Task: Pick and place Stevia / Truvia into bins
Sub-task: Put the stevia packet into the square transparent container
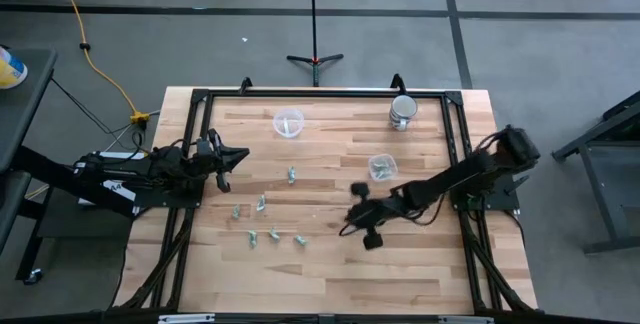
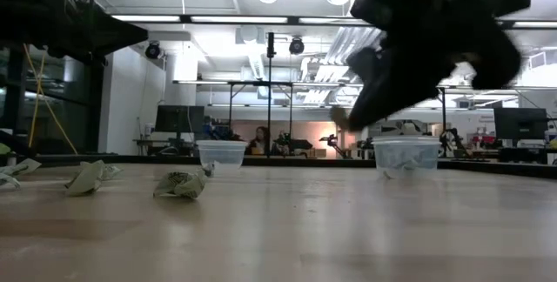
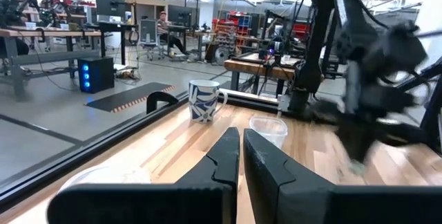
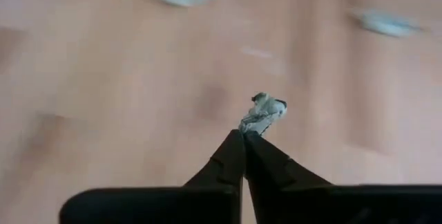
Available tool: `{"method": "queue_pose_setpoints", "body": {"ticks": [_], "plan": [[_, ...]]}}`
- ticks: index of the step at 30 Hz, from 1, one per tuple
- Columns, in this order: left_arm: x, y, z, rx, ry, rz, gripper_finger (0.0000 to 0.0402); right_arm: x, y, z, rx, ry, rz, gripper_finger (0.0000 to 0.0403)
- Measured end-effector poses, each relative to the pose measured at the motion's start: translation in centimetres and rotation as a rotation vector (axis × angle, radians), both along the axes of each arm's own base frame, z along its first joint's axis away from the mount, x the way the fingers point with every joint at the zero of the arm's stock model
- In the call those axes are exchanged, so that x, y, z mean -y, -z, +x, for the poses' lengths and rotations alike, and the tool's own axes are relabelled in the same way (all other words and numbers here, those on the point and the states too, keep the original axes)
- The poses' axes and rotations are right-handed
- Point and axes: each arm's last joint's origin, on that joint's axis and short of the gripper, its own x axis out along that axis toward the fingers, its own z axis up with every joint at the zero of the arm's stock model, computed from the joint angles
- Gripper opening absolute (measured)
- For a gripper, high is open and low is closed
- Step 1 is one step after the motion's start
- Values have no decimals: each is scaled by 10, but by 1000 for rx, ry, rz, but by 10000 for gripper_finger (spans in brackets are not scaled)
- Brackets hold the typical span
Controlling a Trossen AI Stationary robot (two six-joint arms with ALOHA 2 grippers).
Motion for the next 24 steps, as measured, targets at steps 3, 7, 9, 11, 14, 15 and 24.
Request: {"method": "queue_pose_setpoints", "body": {"ticks": [3, 7, 9, 11, 14, 15, 24], "plan": [[0, 0, 0, 0, 0, 0, 56, 25, -24, -18, -28, 196, -117, 8], [0, 0, 0, -1, 0, 0, 56, 54, -51, -50, -81, 409, -115, 3], [0, 0, 0, 0, 0, 0, 56, 66, -60, -64, -115, 486, -52, 5], [0, 0, 0, 0, 0, 0, 56, 74, -65, -74, -159, 523, 8, 4], [0, 0, 0, -1, -1, 0, 56, 82, -65, -77, -193, 498, 42, 2], [0, 0, 0, 0, 0, 0, 56, 84, -65, -76, -193, 492, 39, 4], [0, 0, 0, 2, -1, 0, 56, 105, -49, -69, -304, 512, 95, 4]]}}
